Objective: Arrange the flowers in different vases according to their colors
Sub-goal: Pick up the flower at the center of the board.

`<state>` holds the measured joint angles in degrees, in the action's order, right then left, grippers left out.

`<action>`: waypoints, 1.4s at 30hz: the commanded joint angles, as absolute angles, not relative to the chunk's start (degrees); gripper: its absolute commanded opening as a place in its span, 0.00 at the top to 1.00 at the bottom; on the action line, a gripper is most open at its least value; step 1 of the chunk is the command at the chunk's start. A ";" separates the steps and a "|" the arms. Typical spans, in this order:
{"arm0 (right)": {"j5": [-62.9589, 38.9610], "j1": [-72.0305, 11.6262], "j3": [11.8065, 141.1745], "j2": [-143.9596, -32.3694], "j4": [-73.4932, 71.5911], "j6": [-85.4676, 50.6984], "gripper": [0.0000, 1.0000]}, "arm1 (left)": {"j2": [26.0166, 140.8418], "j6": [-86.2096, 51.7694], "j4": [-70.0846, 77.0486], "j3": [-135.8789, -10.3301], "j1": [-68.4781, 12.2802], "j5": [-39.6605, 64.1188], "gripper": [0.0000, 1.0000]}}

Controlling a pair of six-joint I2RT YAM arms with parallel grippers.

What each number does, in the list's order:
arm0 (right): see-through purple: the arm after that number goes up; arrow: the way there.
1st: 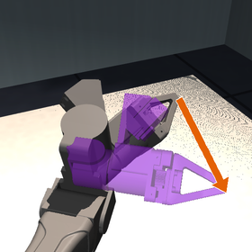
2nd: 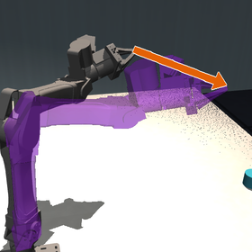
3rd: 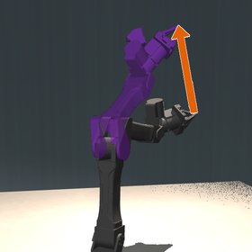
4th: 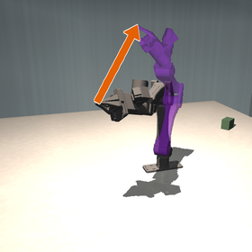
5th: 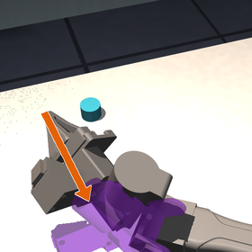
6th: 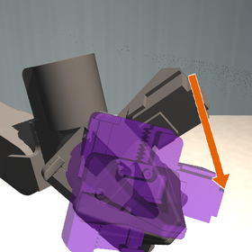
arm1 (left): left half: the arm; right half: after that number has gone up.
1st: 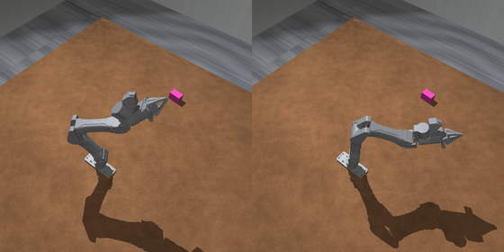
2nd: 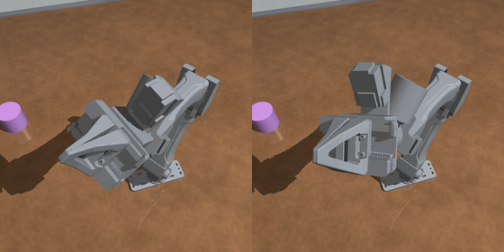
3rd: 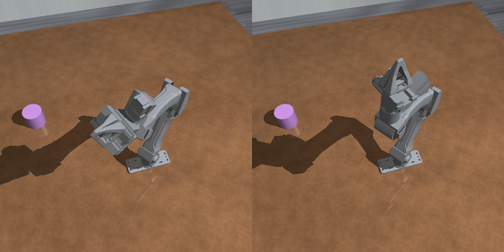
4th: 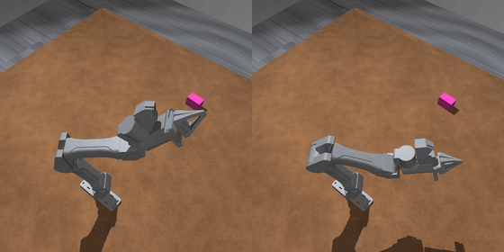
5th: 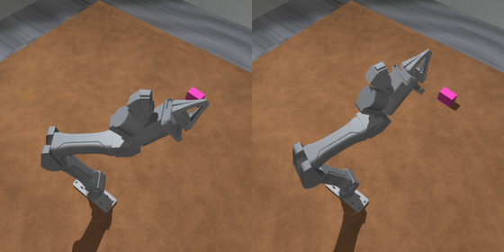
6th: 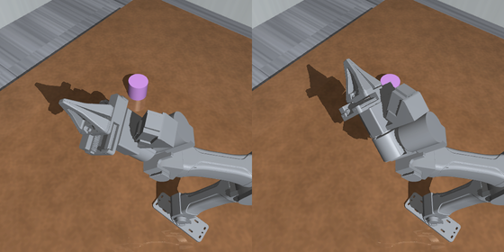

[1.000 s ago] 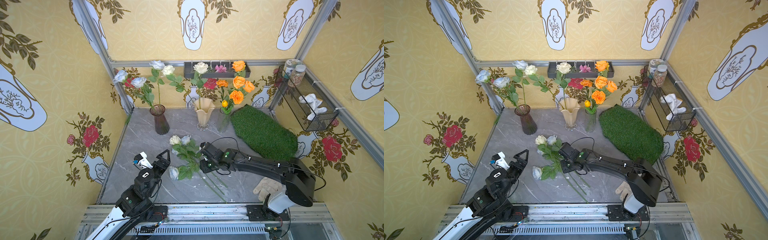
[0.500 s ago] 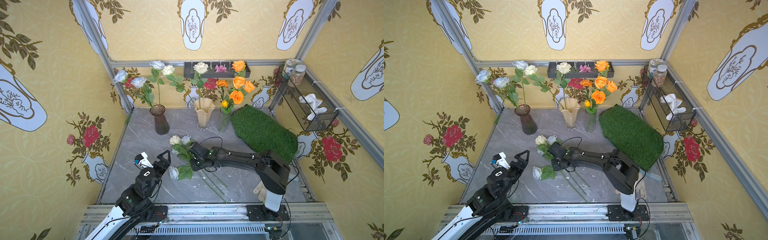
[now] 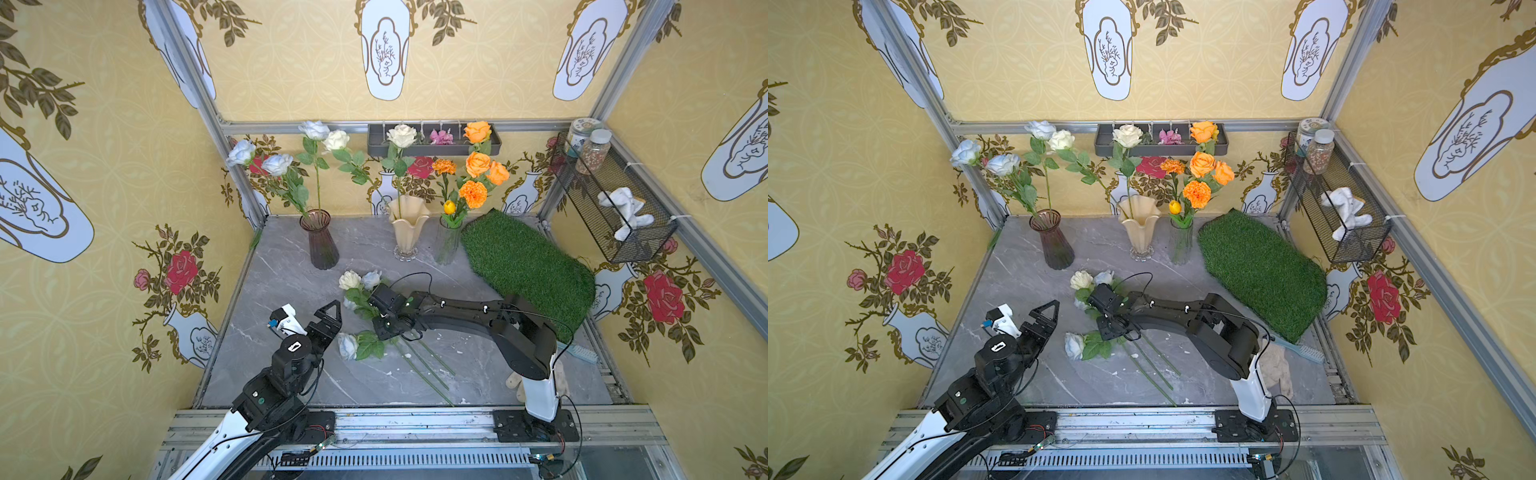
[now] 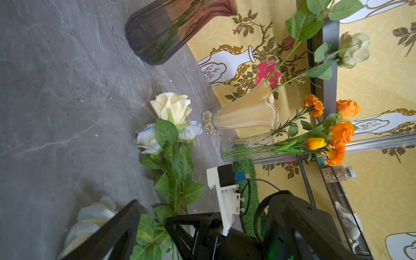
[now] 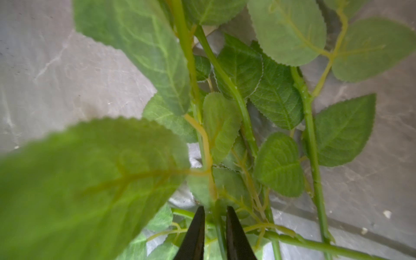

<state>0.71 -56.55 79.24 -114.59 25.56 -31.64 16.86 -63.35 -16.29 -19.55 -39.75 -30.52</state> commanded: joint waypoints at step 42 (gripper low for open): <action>7.12 -43.66 83.88 -93.40 -29.96 -4.77 1.00 | 19.24 -60.91 -12.07 -19.27 -39.63 -31.90 0.00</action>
